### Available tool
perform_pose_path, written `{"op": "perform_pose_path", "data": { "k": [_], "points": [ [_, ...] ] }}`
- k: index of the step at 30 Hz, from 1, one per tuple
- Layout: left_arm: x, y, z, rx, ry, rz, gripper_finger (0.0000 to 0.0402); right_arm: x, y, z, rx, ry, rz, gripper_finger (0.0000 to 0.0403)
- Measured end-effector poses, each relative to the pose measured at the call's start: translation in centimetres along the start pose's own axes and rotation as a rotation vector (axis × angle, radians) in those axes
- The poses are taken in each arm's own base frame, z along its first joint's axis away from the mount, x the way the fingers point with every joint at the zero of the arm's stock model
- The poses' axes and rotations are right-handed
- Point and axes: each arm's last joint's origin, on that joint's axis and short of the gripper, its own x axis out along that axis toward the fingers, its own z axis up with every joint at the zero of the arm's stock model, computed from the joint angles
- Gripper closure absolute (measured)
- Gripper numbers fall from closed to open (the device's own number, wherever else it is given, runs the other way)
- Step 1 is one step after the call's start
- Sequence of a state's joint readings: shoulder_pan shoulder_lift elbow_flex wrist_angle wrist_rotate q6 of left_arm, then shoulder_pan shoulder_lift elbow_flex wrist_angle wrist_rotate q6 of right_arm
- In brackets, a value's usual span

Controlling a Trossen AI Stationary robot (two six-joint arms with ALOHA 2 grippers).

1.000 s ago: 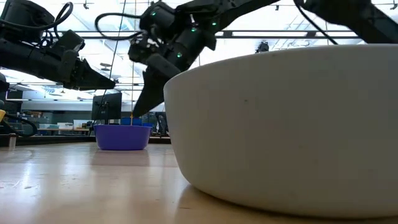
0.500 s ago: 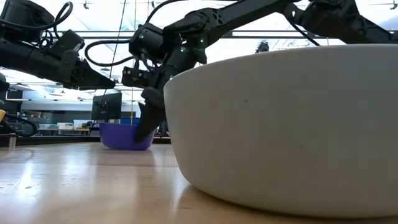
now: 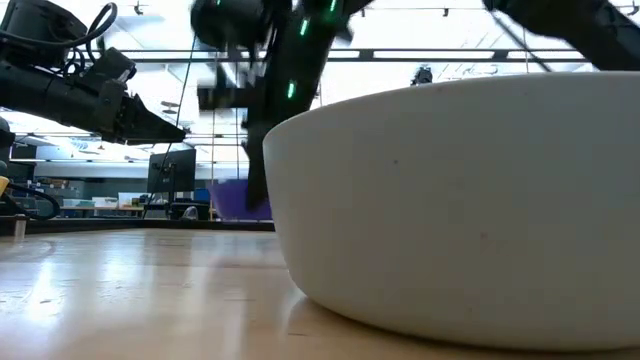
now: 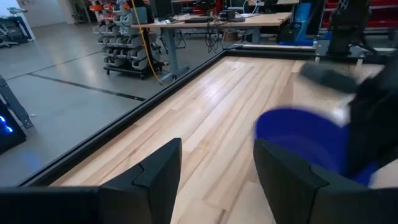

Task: Nest bowls inside each other
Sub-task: Stack the blue bowl on top of the red bowl

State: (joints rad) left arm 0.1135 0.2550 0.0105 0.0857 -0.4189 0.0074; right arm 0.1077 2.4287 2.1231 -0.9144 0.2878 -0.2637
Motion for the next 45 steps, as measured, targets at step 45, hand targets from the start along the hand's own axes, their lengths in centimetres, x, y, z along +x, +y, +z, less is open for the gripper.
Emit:
{"op": "perform_pose_path", "data": {
  "k": [45],
  "points": [
    [0.0,0.0,0.0,-0.038,-0.001,-0.012,0.0194,-13.5,24.4,-4.9,0.369,-0.115,0.261,0.0402]
  ]
}}
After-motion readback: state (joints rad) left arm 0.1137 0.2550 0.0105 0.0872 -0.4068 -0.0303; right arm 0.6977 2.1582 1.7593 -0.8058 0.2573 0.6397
